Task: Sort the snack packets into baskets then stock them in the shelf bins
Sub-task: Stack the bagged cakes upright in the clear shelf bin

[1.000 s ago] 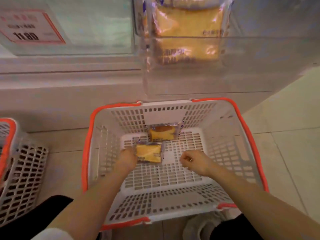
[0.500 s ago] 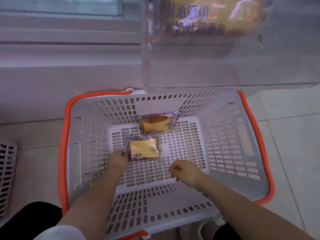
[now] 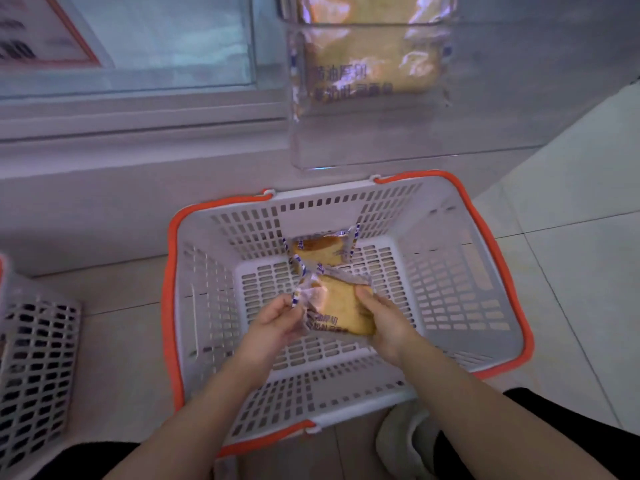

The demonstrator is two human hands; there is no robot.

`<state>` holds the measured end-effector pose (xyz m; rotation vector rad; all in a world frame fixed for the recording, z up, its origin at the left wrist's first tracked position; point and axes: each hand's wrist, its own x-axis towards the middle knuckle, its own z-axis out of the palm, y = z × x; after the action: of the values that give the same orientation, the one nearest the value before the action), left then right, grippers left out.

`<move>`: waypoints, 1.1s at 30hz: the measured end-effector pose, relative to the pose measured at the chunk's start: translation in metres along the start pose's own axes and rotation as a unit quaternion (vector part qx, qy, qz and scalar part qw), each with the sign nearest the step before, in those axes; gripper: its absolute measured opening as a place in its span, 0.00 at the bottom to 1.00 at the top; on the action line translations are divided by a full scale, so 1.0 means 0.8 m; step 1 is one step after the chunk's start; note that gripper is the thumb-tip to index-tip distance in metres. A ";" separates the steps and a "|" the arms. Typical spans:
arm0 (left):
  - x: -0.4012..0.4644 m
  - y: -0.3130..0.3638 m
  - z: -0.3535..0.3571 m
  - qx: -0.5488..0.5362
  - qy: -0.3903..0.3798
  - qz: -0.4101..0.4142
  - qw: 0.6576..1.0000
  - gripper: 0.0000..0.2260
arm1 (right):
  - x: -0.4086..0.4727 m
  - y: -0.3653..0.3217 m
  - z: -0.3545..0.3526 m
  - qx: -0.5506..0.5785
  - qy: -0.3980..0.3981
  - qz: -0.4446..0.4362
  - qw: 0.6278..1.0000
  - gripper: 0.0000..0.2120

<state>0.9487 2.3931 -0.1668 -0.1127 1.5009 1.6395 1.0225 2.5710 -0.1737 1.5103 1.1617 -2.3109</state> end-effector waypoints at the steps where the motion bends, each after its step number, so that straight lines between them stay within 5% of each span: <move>1: -0.006 0.008 -0.001 0.009 0.006 0.009 1.000 0.10 | -0.006 -0.002 -0.001 0.010 -0.026 -0.007 1.000 0.13; 10: -0.052 0.081 0.015 0.109 0.050 0.156 0.980 0.03 | -0.097 -0.052 0.004 -0.098 -0.097 -0.216 0.967 0.10; 15: -0.077 0.103 0.040 0.116 0.047 0.231 0.965 0.03 | -0.141 -0.075 0.007 -0.066 -0.054 -0.282 0.956 0.12; 19: -0.096 0.120 0.060 0.088 0.052 0.238 0.966 0.07 | -0.173 -0.083 0.007 -0.071 -0.057 -0.315 0.945 0.13; 23: -0.112 0.142 0.076 0.003 0.051 0.204 0.978 0.10 | -0.204 -0.096 0.006 0.070 -0.179 -0.290 0.938 0.06; 27: -0.129 0.166 0.089 -0.094 0.026 0.221 0.970 0.09 | -0.234 -0.112 -0.002 0.098 -0.239 -0.291 0.921 0.21; 31: -0.145 0.192 0.086 -0.106 0.000 0.239 0.965 0.06 | -0.252 -0.133 -0.011 0.046 -0.241 -0.320 0.915 0.03; 33: -0.149 0.205 0.084 -0.123 -0.006 0.254 0.959 0.05 | -0.253 -0.143 -0.012 0.052 -0.201 -0.347 0.914 0.03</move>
<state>0.9480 2.4064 0.0464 0.1615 1.3795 2.2317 1.0699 2.6006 0.0525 0.6089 1.6476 -2.9590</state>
